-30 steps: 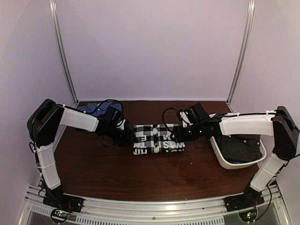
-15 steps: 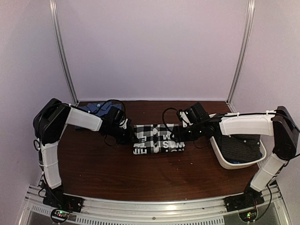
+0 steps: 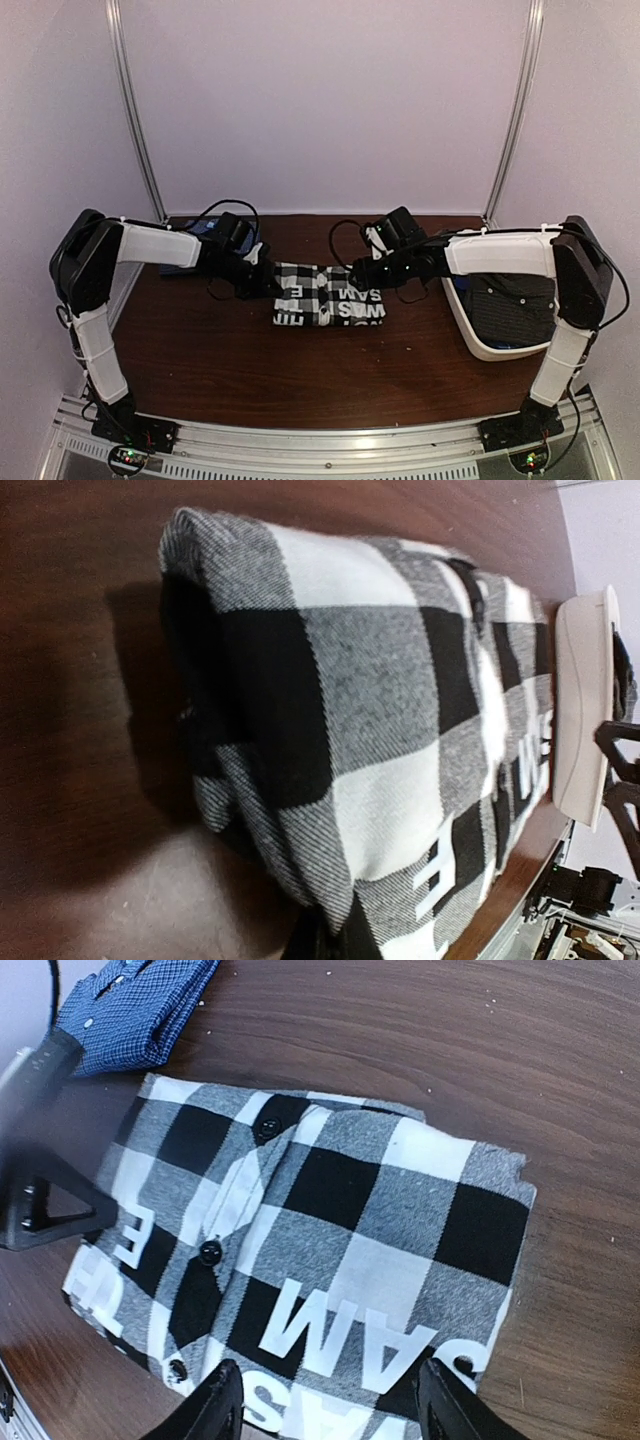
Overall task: Fold and stack the long sleeve shirts
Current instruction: Pick up the square-folded shirt from the center of the board, then turn over the square-folded shirt at the center of the board.
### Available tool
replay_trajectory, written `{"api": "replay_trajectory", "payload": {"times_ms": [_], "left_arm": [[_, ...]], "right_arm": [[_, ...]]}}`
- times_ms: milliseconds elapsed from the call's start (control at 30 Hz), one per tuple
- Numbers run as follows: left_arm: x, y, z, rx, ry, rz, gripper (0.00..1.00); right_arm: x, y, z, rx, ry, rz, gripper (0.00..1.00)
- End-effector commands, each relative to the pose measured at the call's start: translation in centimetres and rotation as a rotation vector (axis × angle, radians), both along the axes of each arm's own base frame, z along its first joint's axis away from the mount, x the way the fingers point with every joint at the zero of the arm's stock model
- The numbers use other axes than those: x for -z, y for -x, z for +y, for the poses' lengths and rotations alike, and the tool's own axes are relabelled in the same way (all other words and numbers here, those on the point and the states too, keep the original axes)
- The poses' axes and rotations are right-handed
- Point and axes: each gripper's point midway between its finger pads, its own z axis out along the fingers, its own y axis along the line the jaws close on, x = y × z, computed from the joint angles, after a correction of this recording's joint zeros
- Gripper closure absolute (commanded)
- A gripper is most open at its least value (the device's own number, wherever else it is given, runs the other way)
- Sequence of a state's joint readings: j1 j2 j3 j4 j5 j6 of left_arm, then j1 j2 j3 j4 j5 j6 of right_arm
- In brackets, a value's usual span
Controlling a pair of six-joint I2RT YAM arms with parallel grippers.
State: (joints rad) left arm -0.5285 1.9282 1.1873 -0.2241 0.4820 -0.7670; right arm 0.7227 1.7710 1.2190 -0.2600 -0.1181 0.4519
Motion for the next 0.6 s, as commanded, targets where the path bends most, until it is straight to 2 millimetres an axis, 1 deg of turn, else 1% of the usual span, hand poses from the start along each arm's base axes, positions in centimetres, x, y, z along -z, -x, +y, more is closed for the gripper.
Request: {"api": "replay_trajectory", "payload": {"times_ms": [0,100,133,233,300,400,500,567], "left_arm": [[-3.4,0.8,3.0,0.049,0.003,-0.044,1.0],[-4.4,1.4,4.7,0.059,-0.008,-0.042,1.0],[-4.9,1.3,5.4,0.054,-0.01,-0.046,1.0],[-6.7,1.4,6.7,0.062,0.001,-0.06,1.0],[-8.0,1.2,7.5,0.065,-0.015,-0.079,1.0],[-10.0,0.9,8.3,0.07,-0.024,-0.11,1.0],[-12.1,0.5,8.4,0.081,-0.022,-0.138,1.0],[-14.2,-0.2,8.1,0.09,-0.017,-0.175,1.0]], "right_arm": [[0.5,-0.8,1.3,-0.021,0.028,-0.004,0.41],[1.1,-1.3,2.8,-0.038,0.033,0.006,0.45],[1.3,-1.4,3.3,-0.044,0.036,0.009,0.47],[2.1,-1.5,5.1,-0.061,0.033,0.017,0.53],[3.7,-1.3,6.5,-0.075,0.05,0.045,0.58],[4.9,-0.9,8.7,-0.1,0.047,0.063,0.64],[5.1,-0.1,11.8,-0.145,0.005,0.072,0.66],[5.4,0.4,14.0,-0.171,-0.019,0.076,0.69]]}}
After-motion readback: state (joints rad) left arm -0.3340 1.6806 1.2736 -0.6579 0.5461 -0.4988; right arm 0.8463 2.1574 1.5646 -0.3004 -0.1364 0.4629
